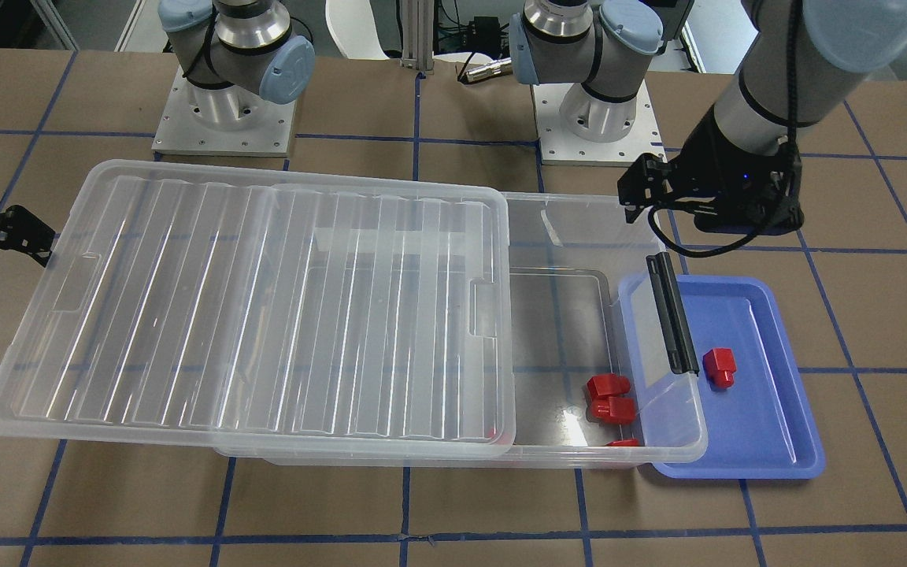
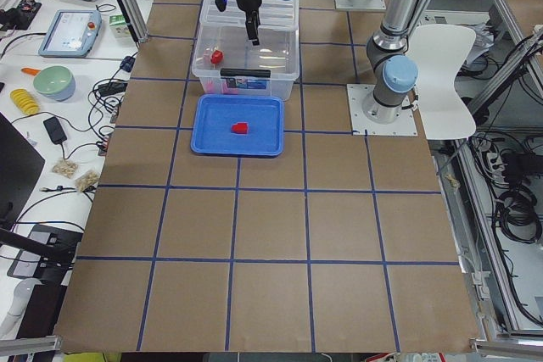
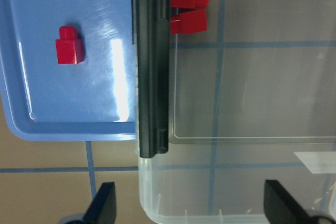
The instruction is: Place red block in blue tray from box
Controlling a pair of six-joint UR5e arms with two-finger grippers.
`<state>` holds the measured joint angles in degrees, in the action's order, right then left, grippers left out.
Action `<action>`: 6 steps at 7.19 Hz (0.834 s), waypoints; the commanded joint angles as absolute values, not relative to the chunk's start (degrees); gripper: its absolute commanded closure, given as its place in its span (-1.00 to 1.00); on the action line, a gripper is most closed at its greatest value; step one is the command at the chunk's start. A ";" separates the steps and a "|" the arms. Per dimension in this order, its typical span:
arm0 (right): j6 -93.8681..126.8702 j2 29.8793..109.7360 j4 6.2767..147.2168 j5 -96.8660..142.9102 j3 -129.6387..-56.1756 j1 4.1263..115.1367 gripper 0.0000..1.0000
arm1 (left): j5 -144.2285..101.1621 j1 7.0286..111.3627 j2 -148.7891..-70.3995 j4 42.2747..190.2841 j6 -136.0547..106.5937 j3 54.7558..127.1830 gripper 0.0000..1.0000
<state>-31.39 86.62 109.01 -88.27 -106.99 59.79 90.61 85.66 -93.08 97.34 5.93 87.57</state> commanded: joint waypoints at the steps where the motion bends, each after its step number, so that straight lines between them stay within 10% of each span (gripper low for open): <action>1: -29.19 86.75 109.07 -88.24 -107.05 61.60 -1.00 | 90.53 88.50 -91.24 96.69 0.65 87.89 -1.00; 6: -19.54 86.84 109.60 -88.24 -106.96 68.71 -1.00 | 90.18 88.86 -89.22 97.65 -0.09 89.56 -1.00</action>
<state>-22.39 86.83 109.24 -88.24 -106.98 66.79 90.48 88.81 -90.01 97.58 -0.05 89.21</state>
